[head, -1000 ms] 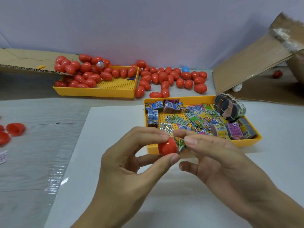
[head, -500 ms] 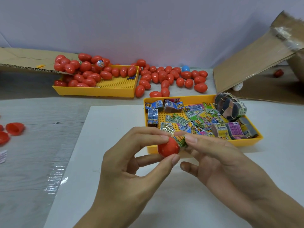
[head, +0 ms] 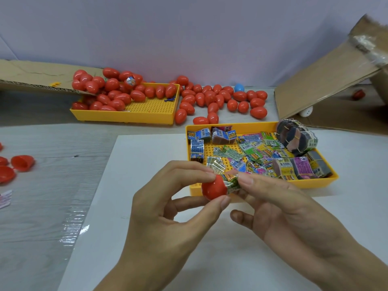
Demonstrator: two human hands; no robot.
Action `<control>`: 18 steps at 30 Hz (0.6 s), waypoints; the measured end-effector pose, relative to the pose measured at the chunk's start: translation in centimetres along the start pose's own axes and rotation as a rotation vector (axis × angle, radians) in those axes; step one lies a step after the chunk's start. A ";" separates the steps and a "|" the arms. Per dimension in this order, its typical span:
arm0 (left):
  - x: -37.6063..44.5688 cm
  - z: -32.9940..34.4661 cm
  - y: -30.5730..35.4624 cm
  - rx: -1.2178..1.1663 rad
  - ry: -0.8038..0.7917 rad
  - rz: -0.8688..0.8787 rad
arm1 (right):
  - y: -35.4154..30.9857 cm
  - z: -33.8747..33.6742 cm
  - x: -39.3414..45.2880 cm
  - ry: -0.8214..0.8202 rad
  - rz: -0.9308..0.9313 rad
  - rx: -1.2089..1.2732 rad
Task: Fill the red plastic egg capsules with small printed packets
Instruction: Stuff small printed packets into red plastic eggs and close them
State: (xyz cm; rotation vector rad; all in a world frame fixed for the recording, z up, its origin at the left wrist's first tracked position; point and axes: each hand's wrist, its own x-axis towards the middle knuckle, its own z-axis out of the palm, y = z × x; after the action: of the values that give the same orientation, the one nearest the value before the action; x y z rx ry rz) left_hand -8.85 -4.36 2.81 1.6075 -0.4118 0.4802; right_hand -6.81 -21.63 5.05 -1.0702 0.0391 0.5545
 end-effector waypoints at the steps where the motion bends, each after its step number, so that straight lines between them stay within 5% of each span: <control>1: 0.0 0.0 0.0 0.003 -0.006 -0.003 | 0.0 0.0 0.0 -0.001 0.005 -0.009; 18: -0.3 0.4 -0.2 0.163 0.075 0.123 | 0.1 0.6 -0.3 0.159 -0.127 -0.199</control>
State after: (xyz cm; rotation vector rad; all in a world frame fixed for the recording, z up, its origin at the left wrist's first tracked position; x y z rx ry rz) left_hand -9.02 -4.75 2.45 1.7218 -0.4247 0.6800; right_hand -7.31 -21.23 5.35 -1.3000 0.0556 0.3632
